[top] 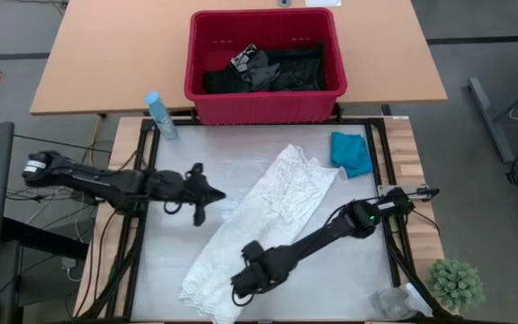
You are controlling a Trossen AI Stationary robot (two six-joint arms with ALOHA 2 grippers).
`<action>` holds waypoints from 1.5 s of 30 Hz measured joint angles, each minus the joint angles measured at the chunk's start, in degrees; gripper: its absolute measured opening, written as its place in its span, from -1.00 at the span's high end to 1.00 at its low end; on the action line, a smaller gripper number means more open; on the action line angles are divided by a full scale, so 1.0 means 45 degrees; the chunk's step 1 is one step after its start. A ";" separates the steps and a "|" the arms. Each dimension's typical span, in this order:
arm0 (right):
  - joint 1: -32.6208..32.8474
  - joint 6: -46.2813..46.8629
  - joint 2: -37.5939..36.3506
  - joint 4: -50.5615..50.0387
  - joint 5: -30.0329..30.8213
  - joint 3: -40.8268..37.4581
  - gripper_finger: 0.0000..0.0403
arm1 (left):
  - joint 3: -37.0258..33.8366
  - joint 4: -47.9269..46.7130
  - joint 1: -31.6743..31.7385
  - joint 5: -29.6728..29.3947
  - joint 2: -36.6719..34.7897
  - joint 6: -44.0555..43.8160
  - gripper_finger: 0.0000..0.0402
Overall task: Fold laundry
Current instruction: Fold the white shirt
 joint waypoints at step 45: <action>0.3471 1.0846 -0.2286 -0.3608 0.3521 0.0103 0.92 | 1.3789 -0.3052 0.6670 0.5801 1.5825 0.3773 1.00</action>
